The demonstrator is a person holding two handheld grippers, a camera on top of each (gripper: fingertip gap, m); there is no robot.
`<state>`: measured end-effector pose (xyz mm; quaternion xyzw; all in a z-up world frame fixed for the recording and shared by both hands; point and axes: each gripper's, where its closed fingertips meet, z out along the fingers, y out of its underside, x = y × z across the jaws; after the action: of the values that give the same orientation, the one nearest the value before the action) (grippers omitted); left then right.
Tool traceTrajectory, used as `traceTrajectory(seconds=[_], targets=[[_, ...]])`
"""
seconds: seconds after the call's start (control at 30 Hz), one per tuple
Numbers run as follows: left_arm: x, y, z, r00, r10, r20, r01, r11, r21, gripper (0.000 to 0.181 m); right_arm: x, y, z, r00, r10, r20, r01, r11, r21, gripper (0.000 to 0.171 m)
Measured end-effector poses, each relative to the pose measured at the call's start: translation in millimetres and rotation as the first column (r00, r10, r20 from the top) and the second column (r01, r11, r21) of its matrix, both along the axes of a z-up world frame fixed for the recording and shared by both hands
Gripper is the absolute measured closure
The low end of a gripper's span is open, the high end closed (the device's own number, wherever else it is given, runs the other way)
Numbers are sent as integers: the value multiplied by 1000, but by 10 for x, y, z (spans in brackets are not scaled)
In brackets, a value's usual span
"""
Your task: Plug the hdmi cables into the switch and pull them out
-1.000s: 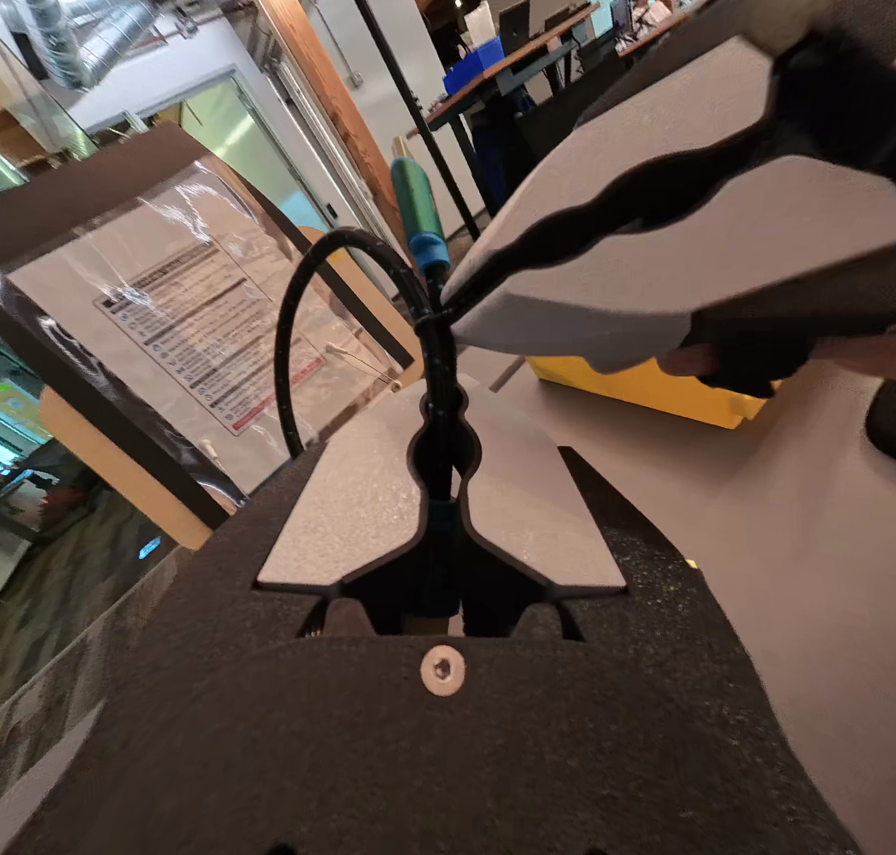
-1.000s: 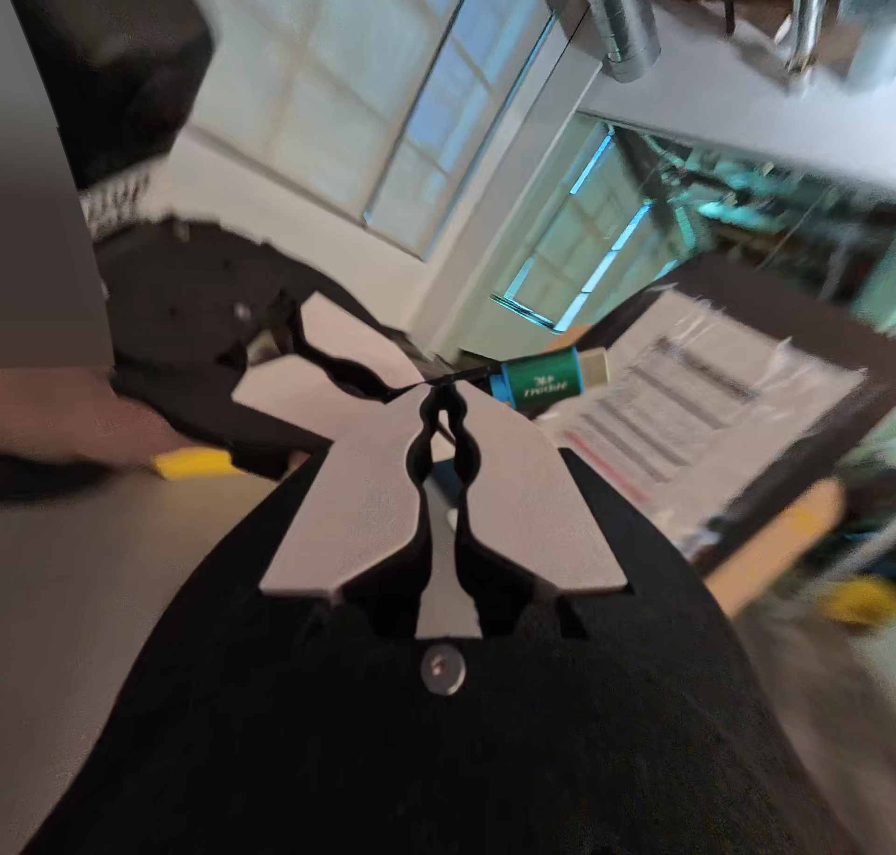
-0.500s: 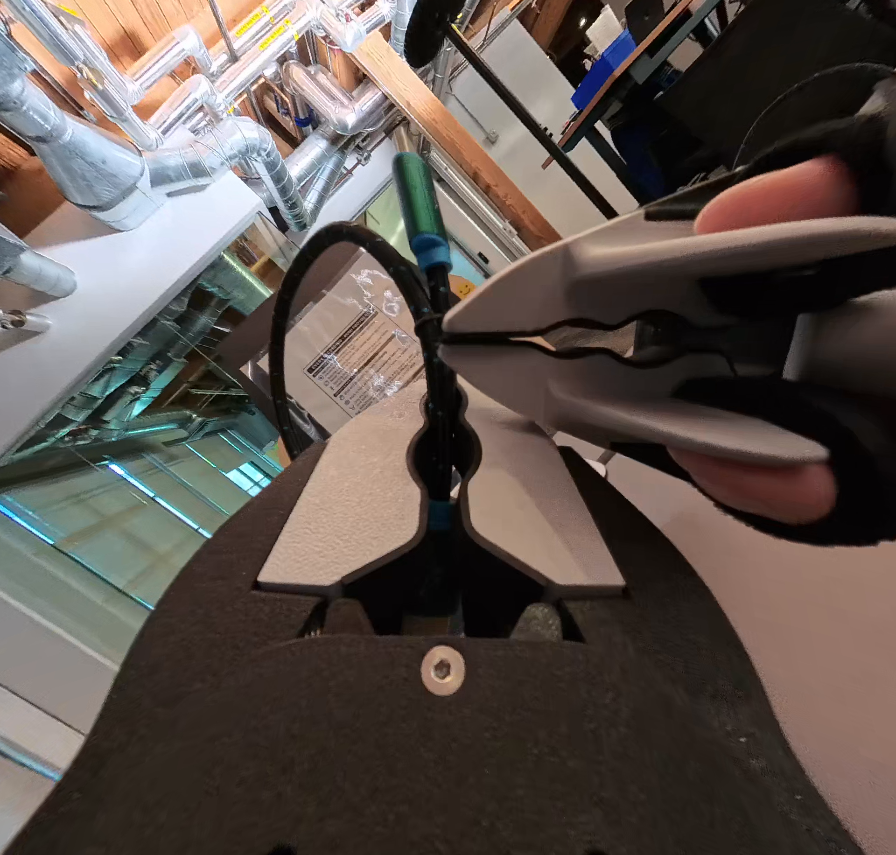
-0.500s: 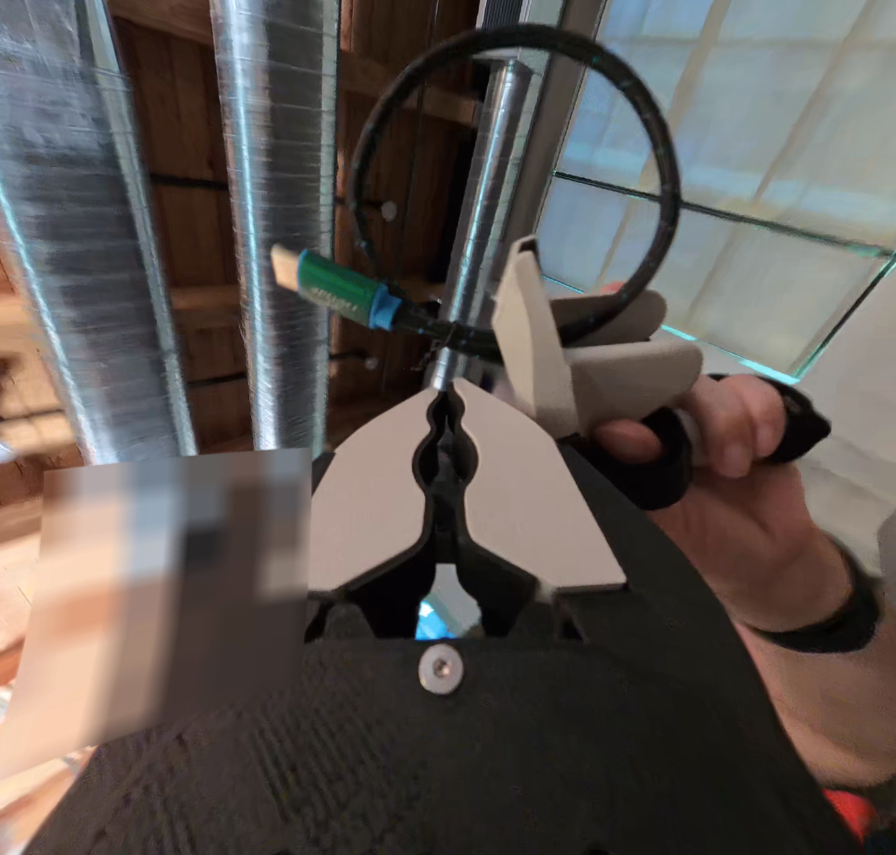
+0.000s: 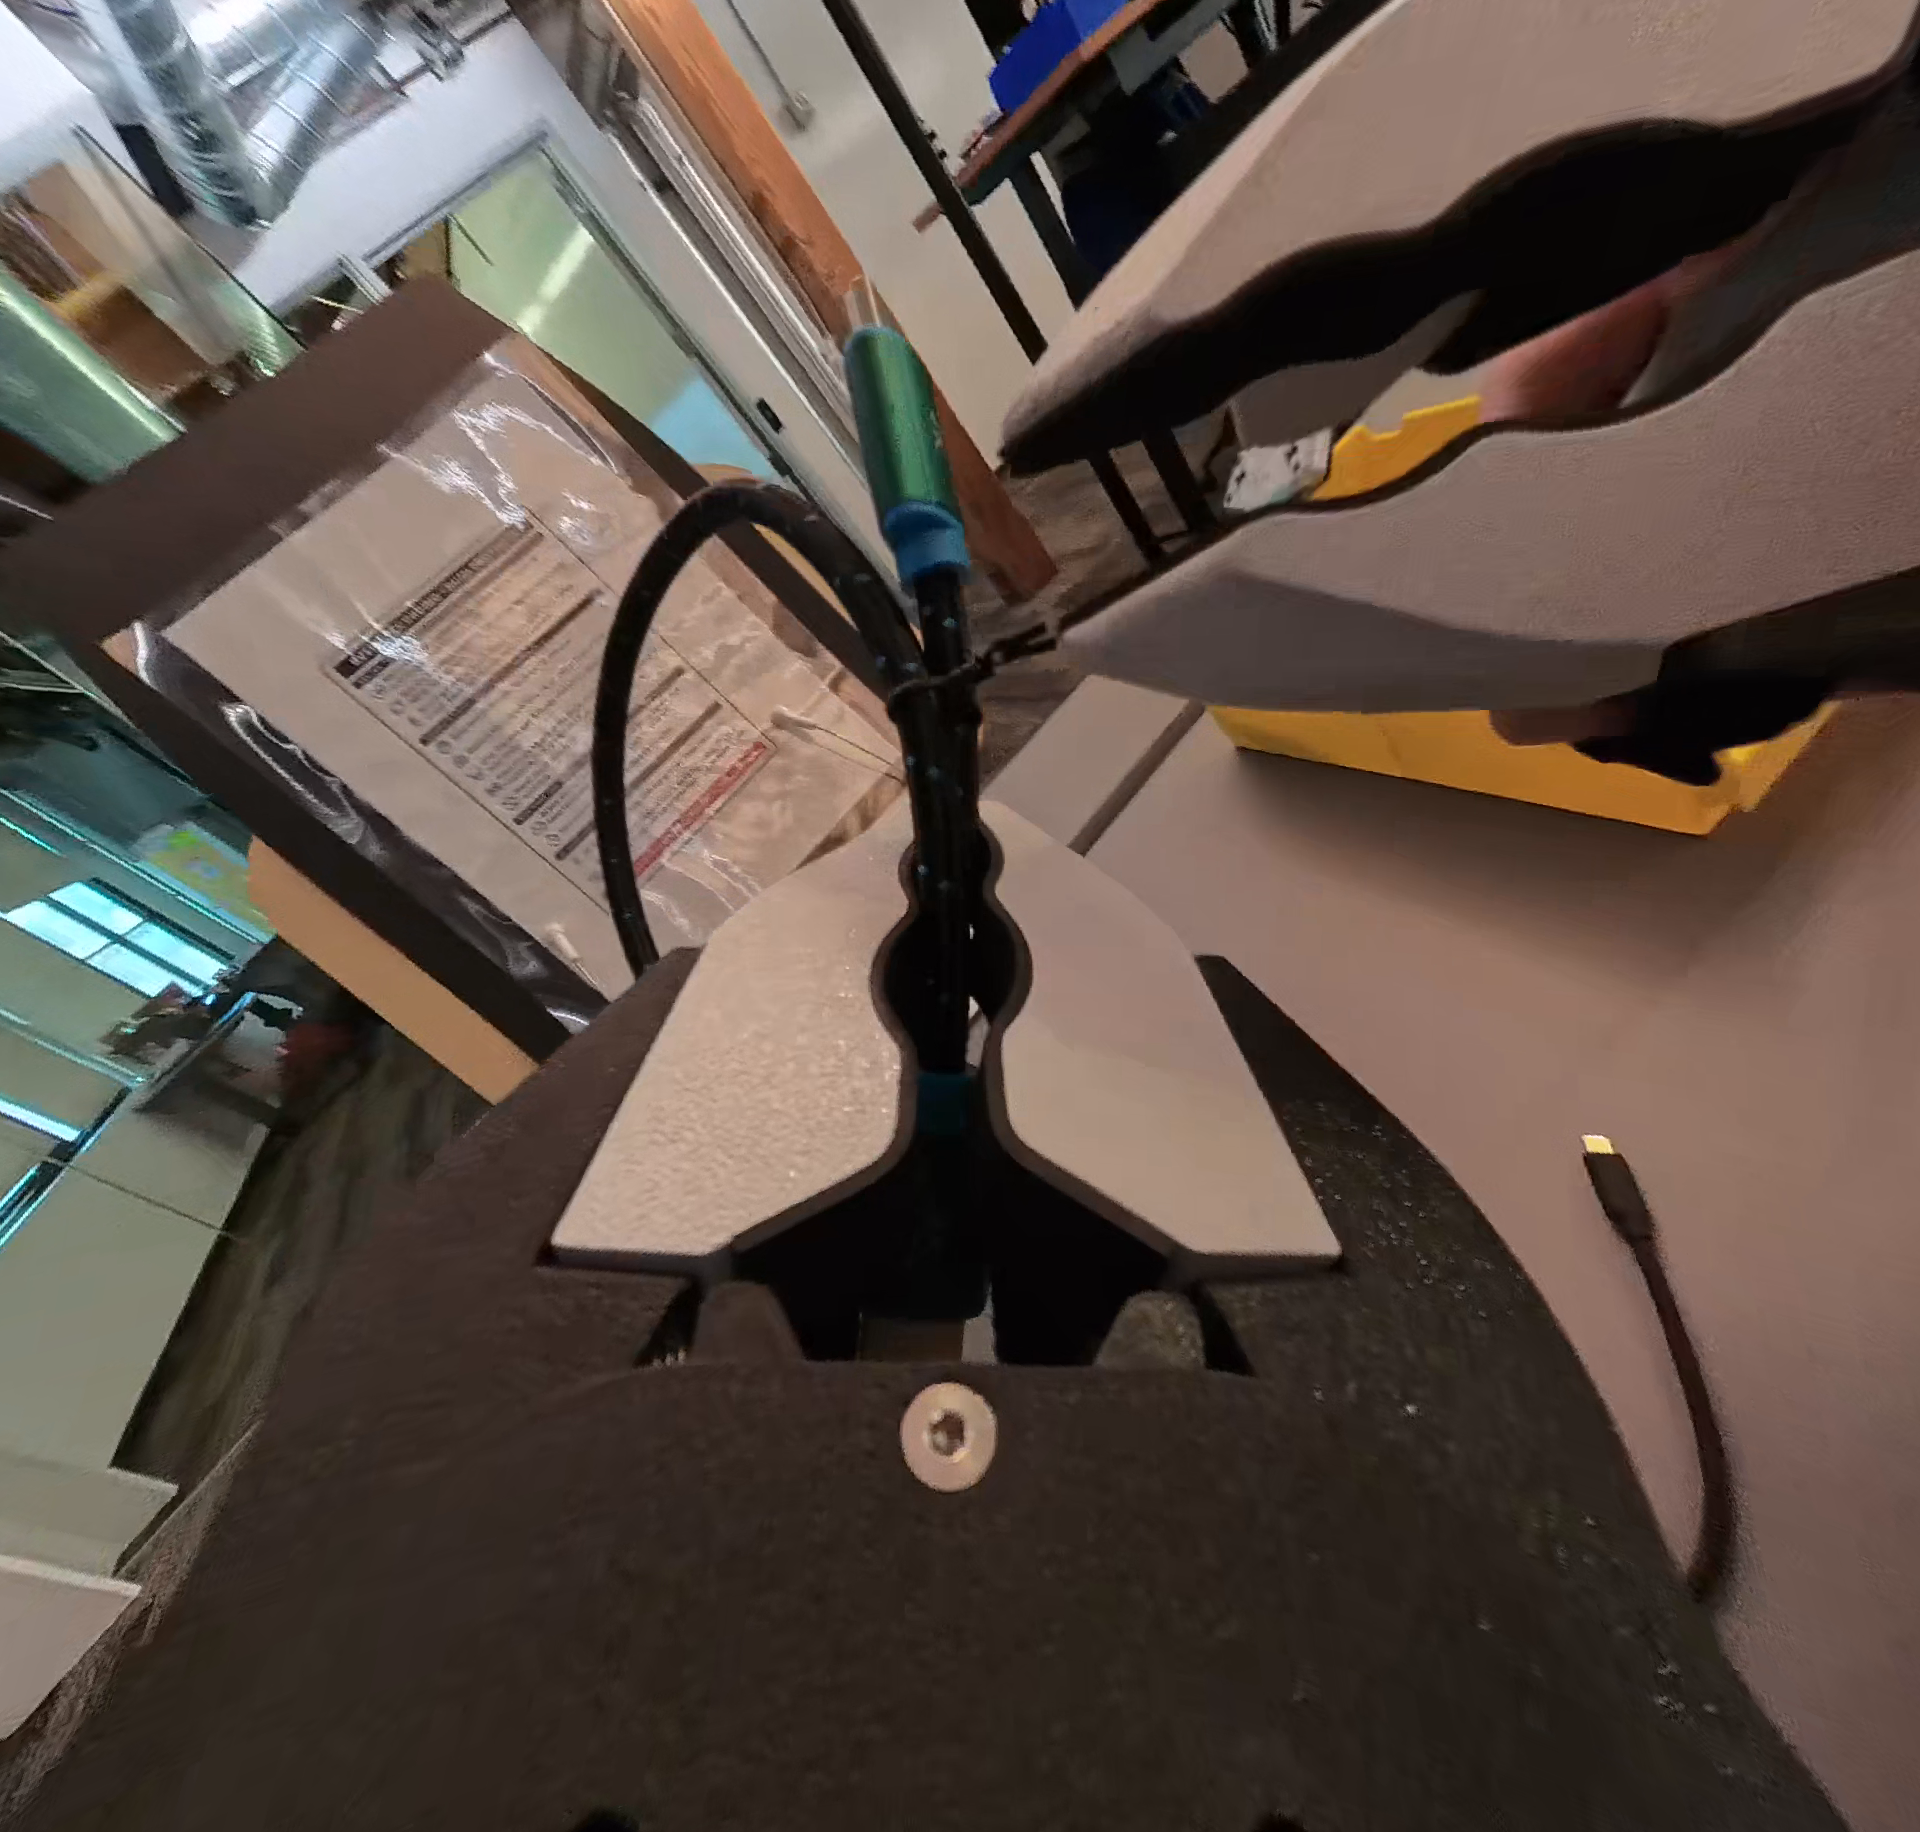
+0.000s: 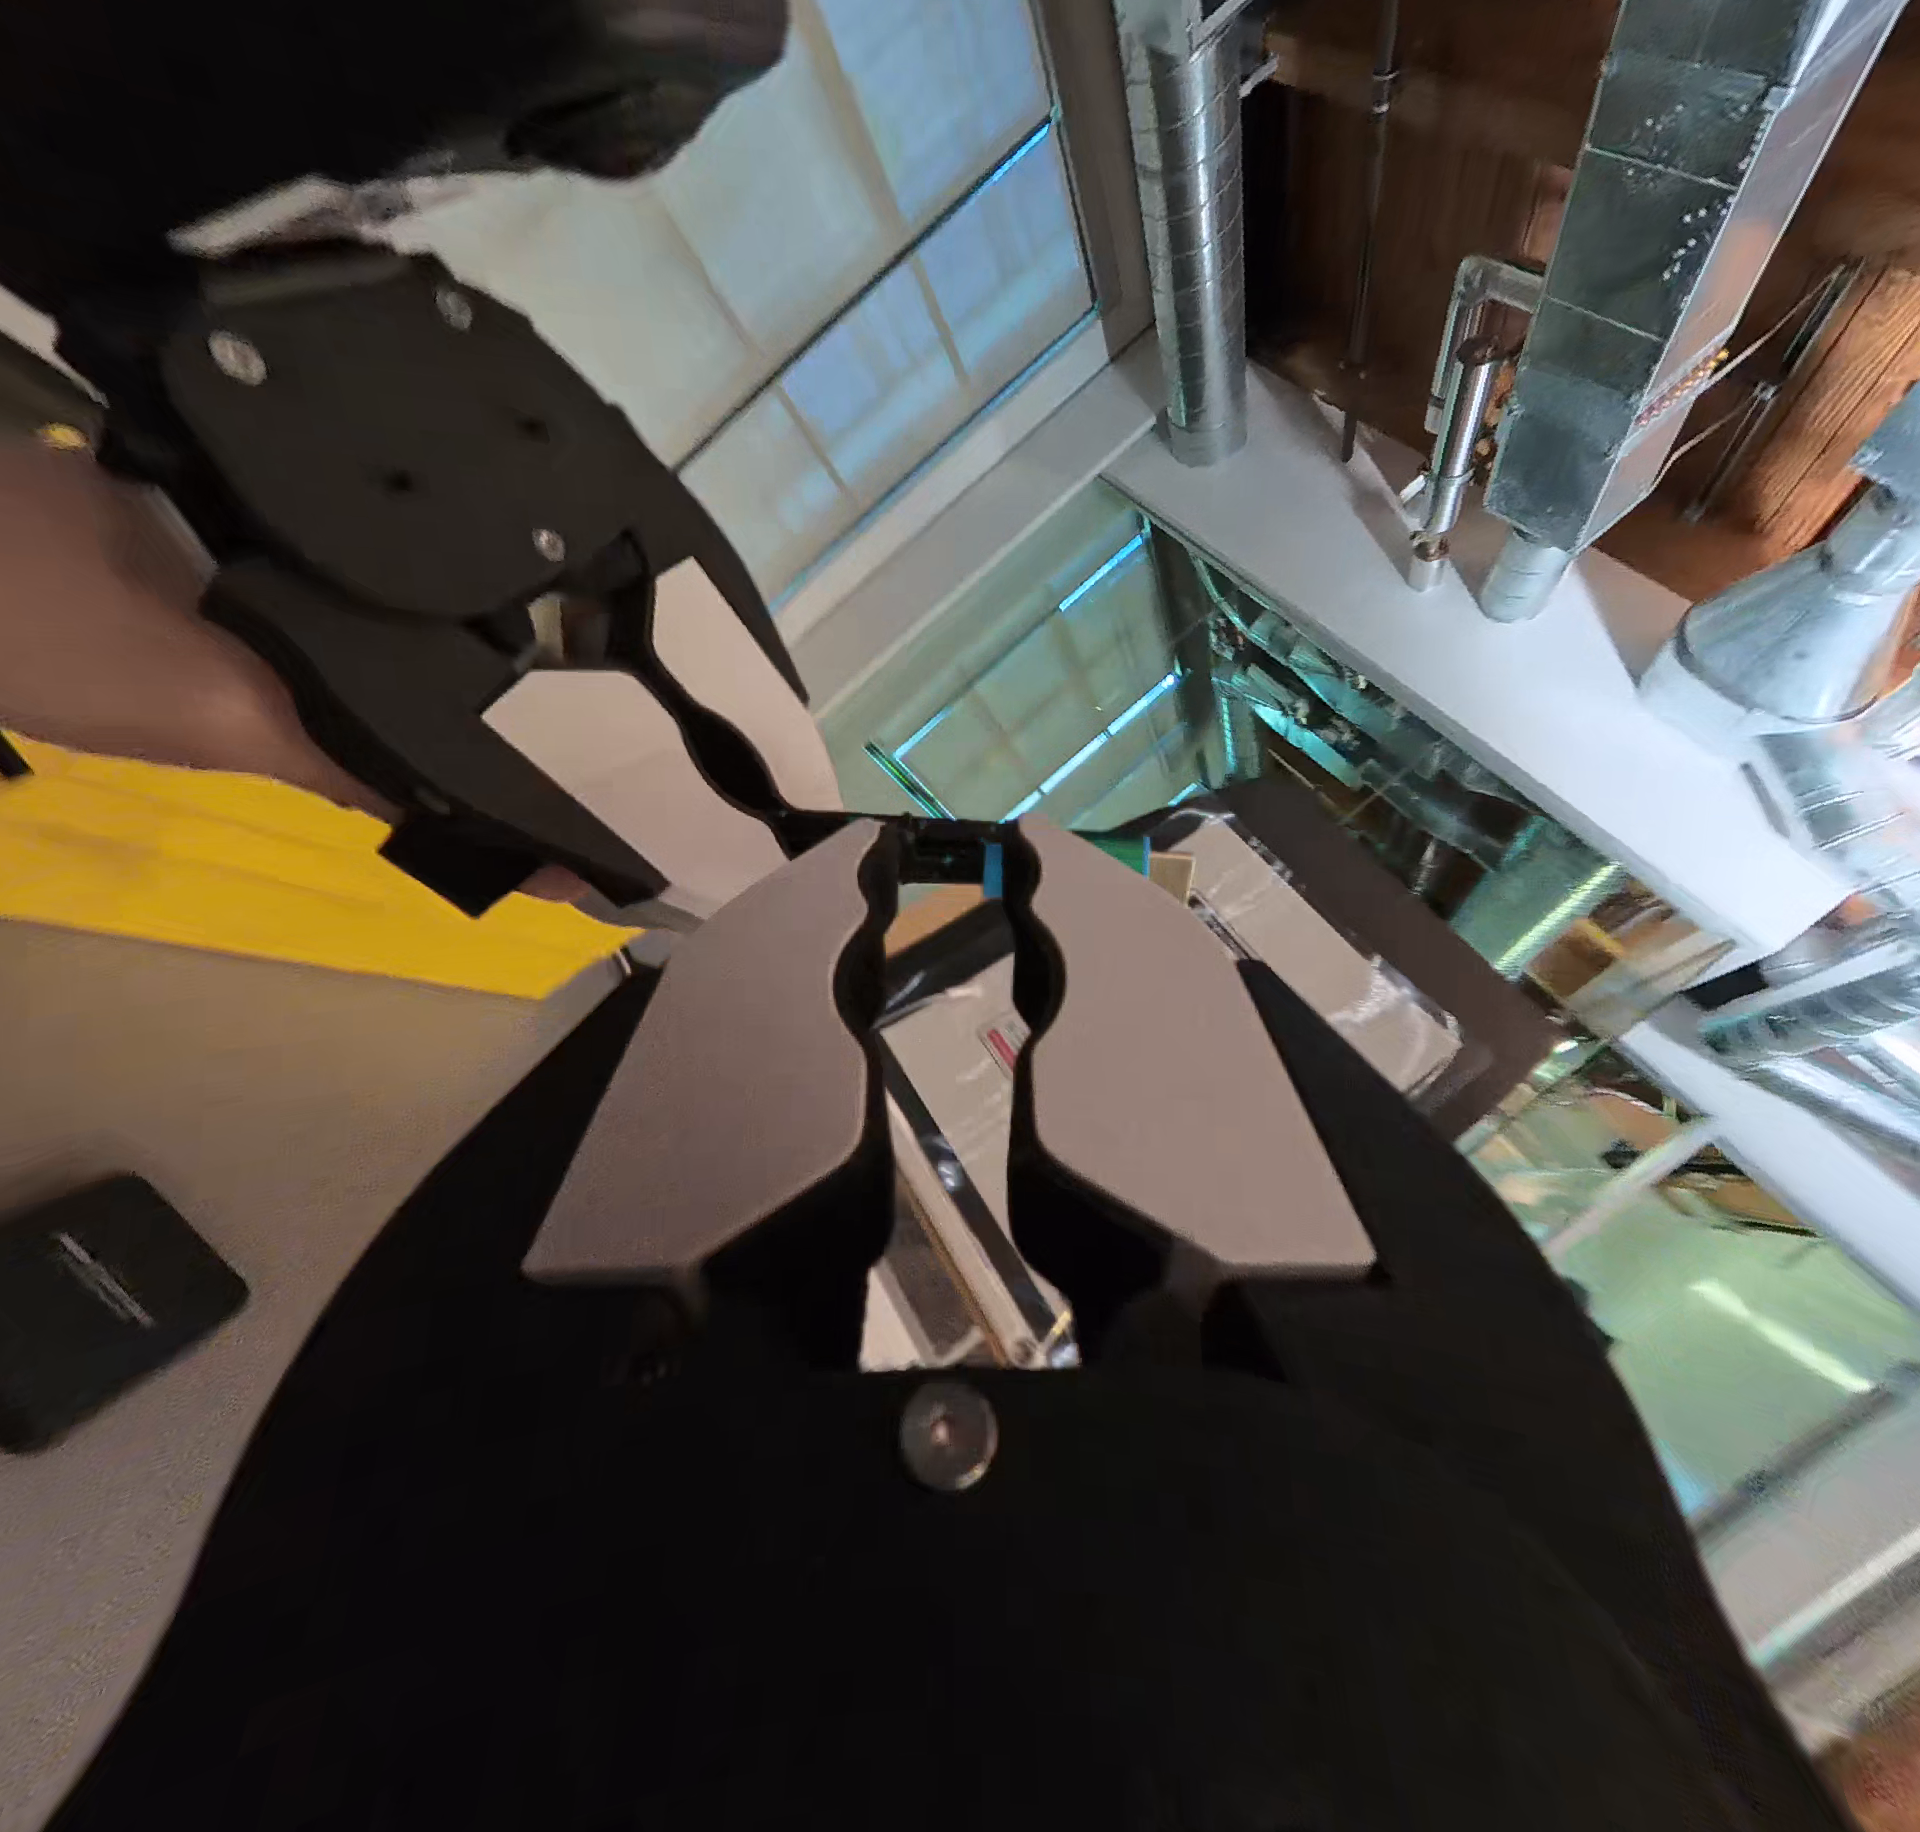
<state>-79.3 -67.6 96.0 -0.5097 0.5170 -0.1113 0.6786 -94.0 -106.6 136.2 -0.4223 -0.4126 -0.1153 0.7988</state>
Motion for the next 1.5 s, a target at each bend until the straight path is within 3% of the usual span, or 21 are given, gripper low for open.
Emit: traceTrajectory(seconds=[0.17,0.23,0.4,0.47,0.57,0.67,0.8,0.87,0.97,1.03,1.07,1.13,1.2,1.27,1.3,1.4,1.43,1.5], targets=[[39,-60,-60,999,-12,-37,12,1000,-20,178,23,95,-119,980,-130,152,123,991,52,156],[46,-62,-74,999,-12,-44,11,1000,-20,178,9,99,-151,974,-141,176,133,989,60,166],[44,-45,-90,998,-10,-54,9,1000,-20,178,-21,114,-200,976,-122,181,120,993,22,168],[42,-35,-75,999,-4,-48,5,1000,1,178,-39,112,-208,992,-60,112,66,997,-49,169],[9,-12,17,1000,14,-3,-14,997,74,178,-80,104,-154,964,142,-225,-201,942,-267,170],[-39,-5,123,999,32,36,-38,986,162,178,-124,84,-101,766,272,-583,-555,737,-385,170],[-107,6,237,995,83,61,-98,948,304,178,-171,45,-52,358,201,-912,-909,297,-291,171],[-131,4,275,993,101,67,-118,927,355,179,-189,17,-39,185,106,-977,-980,92,-176,171],[-153,-12,314,992,98,77,-121,909,399,178,-212,-27,-21,-11,-73,-997,-985,-171,23,170],[-162,-13,326,991,107,78,-130,899,419,178,-213,-40,-14,-93,-185,-978,-951,-275,142,169],[-162,-14,326,991,109,77,-131,897,423,179,-208,-40,-13,-105,-194,-975,-944,-290,159,165],[-163,4,315,991,116,69,-134,899,416,179,-209,-25,-27,-40,-87,-995,-973,-223,59,167],[-159,15,302,992,106,66,-124,913,389,178,-198,-11,-25,107,86,-991,-991,-67,-112,163],[-153,4,297,994,83,68,-101,933,346,178,-144,-9,-1,314,272,-909,-945,182,-272,159],[-150,0,291,995,76,65,-93,941,325,178,-97,8,1,451,338,-826,-874,355,-332,159],[-129,-25,262,997,45,55,-57,965,257,178,81,-34,83,792,365,-490,-530,810,-253,159],[-111,-33,231,999,32,42,-41,975,220,178,111,-81,109,873,323,-364,-403,900,-168,158],[-61,-71,149,1000,-10,14,8,992,128,178,63,-192,79,976,202,-84,-202,979,4,157]])
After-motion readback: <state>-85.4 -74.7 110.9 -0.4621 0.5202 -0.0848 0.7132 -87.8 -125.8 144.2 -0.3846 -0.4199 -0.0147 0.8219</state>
